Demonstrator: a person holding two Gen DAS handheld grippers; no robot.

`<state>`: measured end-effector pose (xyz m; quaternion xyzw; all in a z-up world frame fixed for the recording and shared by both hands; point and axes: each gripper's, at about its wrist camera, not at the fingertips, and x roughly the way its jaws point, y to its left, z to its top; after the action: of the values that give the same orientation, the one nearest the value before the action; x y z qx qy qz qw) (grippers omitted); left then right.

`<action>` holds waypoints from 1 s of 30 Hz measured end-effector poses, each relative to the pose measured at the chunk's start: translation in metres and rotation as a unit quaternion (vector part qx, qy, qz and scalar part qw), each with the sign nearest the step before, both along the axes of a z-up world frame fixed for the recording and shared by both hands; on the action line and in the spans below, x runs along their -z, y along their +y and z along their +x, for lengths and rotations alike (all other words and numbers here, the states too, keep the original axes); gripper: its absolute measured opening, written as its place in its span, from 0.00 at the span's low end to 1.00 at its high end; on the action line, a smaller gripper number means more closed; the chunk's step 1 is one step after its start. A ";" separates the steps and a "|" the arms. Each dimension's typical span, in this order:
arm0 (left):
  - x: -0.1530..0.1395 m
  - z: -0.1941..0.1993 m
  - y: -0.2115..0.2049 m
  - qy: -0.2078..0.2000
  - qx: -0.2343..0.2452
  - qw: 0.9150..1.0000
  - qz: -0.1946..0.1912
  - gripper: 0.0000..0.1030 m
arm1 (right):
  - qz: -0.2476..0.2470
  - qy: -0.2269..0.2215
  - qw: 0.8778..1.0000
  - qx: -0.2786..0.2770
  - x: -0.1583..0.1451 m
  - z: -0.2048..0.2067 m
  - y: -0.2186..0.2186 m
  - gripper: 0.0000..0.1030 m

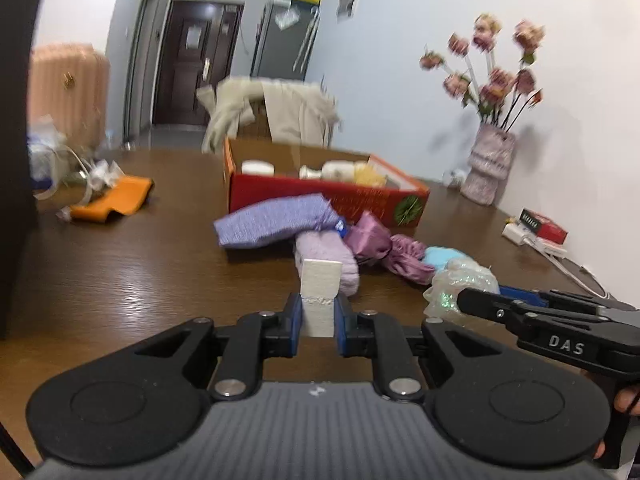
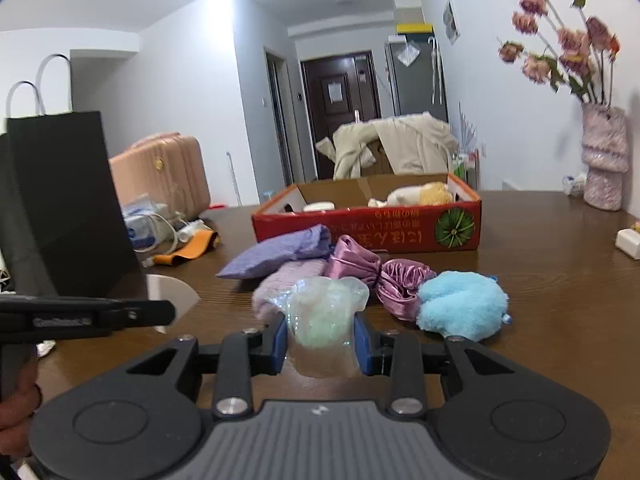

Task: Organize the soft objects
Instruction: 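Grasp the small white block with the left tool while the right tool grasps the clear bag, then carry the white block and clear bag over the box and lower them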

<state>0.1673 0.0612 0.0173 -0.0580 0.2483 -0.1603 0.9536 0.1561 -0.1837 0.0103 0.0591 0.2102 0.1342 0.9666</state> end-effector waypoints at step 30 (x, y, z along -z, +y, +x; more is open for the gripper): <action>-0.041 -0.043 0.010 -0.073 -0.024 0.997 -0.011 0.17 | 0.002 -0.062 0.998 -0.006 -0.041 -0.034 -0.003 0.32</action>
<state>0.1246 0.0713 0.0583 -0.0623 0.1753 -0.1441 0.9719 0.1225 -0.1863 0.0516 0.0511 0.1495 0.1442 0.9769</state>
